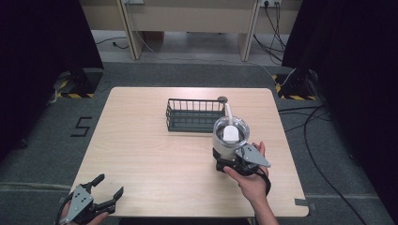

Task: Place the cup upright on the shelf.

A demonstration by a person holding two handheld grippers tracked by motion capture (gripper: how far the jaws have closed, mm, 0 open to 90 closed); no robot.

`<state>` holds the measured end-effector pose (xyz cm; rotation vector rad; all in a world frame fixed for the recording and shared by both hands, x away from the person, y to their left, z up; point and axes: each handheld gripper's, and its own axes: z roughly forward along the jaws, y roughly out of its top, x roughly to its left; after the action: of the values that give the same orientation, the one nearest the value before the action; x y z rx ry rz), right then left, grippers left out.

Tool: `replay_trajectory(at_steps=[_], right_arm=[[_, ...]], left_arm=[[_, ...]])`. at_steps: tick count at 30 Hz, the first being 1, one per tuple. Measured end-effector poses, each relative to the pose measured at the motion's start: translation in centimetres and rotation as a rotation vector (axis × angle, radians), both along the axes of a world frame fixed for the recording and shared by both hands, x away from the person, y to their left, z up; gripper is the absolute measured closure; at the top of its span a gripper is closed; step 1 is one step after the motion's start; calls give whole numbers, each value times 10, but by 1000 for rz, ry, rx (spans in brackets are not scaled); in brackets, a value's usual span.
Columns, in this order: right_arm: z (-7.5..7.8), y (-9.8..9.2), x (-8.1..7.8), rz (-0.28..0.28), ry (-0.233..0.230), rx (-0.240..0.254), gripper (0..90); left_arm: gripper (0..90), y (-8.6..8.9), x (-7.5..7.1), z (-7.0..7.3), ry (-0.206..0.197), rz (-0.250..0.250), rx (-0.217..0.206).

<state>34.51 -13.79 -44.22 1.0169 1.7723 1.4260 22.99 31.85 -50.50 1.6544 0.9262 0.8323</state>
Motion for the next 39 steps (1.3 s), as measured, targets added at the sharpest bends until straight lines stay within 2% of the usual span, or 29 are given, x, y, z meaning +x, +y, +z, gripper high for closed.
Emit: replay_trajectory(at_steps=[39], right_arm=[[41, 28, 56, -28, -48, 24, 102]], left_arm=[[178, 1, 1, 0, 3, 2, -9]])
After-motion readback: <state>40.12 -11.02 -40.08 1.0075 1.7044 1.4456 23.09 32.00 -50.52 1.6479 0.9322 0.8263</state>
